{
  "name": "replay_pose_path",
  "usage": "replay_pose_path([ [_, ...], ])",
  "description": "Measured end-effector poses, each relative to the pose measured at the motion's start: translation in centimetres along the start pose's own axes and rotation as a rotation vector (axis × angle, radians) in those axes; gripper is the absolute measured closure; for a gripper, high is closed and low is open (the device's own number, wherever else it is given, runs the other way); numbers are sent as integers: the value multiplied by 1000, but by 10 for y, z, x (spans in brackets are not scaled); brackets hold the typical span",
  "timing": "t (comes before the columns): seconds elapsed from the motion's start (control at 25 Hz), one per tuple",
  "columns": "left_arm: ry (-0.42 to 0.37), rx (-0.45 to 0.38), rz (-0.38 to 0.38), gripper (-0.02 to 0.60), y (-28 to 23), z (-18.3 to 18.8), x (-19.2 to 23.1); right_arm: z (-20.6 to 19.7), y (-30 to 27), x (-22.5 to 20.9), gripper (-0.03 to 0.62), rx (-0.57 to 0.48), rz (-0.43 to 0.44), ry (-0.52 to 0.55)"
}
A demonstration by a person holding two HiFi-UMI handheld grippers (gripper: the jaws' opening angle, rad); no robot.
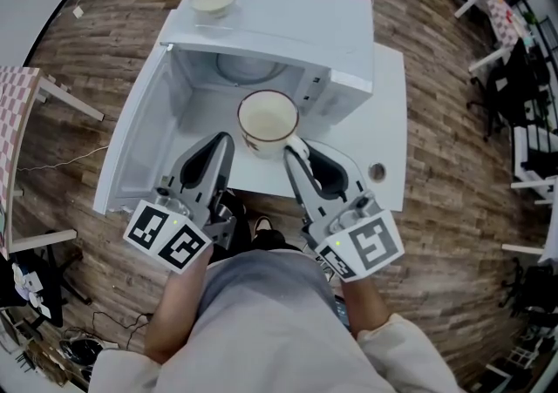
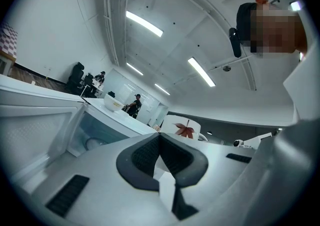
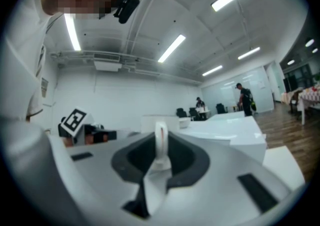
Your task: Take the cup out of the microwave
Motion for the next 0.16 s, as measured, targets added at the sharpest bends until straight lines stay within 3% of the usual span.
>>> replay_pose_path([
  [0.16, 3, 5, -3, 571, -1, -2, -1, -1, 3, -3, 522, 1, -9, 8],
])
Point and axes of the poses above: the fingertips, and each gripper's own axes: y backward along the fingers, x to its left, z out of its top, the point moved 4 cm from there along y, backward along the fingers, and after that the axes turned 10 degrees about -z, right-handed, at the moved point
